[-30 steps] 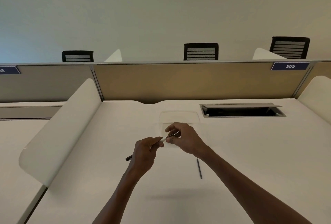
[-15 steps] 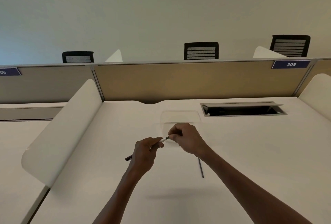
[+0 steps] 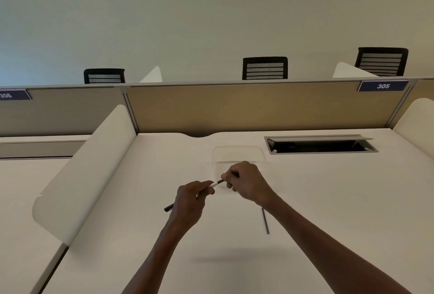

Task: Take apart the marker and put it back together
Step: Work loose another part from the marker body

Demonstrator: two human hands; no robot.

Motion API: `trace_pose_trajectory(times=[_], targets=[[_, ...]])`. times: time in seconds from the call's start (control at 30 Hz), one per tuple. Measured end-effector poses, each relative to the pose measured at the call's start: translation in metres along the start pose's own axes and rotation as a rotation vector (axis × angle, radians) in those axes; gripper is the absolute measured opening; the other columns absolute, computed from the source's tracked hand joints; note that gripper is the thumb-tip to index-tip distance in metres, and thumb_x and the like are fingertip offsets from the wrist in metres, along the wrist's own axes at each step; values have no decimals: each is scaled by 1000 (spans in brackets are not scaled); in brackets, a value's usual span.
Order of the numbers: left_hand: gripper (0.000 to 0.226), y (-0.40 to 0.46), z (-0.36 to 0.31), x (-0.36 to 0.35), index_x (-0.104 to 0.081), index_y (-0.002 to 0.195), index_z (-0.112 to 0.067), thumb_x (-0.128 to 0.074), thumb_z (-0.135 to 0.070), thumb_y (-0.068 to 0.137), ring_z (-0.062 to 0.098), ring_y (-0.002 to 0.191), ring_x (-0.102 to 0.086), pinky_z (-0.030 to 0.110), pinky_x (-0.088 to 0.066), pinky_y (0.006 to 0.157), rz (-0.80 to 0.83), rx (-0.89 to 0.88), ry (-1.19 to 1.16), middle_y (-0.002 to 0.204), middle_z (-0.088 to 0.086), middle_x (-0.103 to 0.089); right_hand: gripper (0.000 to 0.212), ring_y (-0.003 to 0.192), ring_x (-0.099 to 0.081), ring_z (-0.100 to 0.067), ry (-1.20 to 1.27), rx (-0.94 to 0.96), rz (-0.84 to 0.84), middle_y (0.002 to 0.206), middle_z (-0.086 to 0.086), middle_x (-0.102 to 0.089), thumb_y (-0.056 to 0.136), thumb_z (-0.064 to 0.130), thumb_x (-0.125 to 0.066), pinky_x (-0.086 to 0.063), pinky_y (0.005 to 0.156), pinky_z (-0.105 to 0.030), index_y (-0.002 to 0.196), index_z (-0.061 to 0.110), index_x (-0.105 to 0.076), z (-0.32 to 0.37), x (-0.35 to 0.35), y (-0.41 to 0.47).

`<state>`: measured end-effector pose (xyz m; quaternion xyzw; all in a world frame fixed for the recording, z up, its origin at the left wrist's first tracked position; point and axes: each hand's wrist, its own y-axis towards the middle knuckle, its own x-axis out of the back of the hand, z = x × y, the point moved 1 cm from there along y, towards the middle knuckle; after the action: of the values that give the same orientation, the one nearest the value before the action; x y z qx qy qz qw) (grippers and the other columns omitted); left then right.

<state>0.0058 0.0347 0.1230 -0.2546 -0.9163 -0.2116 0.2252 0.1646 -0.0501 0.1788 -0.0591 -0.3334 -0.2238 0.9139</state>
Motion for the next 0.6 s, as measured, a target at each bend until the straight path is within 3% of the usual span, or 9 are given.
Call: trace_pose_trajectory(times=[0.1, 0.27, 0.47, 0.6], targets=[[14, -1, 1, 0, -78, 98, -13, -67, -7, 91, -4, 56, -55, 10, -36, 52, -11, 10, -14, 80, -4, -75, 10, 58, -56, 2, 23, 65, -13, 67, 13, -64, 85, 7, -69, -40, 52, -7, 85, 13, -77, 2, 3, -1], [13, -1, -1, 2, -79, 94, -13, -67, -8, 92, -2, 48, -50, 8, -33, 46, -16, 25, -23, 72, -7, -70, 14, 70, -61, 3, 62, 90, -26, 77, 9, -70, 81, 4, -74, -41, 61, -2, 87, 15, -78, 2, 6, -3], [14, -1, 1, 2, -78, 95, -16, -66, -10, 93, 1, 57, -53, 11, -37, 50, -7, 50, -25, 80, -2, -75, 14, 66, -60, 7, 64, 87, -18, 72, 15, -66, 80, 4, -74, -40, 58, -2, 87, 16, -78, 3, 6, -3], [14, -1, 2, 2, -78, 97, -17, -67, -10, 92, 1, 65, -59, 11, -39, 55, -6, 66, -38, 82, -8, -75, 9, 60, -57, 6, 66, 100, -8, 70, 14, -66, 83, 9, -73, -40, 57, -6, 89, 14, -77, 4, 5, -3]])
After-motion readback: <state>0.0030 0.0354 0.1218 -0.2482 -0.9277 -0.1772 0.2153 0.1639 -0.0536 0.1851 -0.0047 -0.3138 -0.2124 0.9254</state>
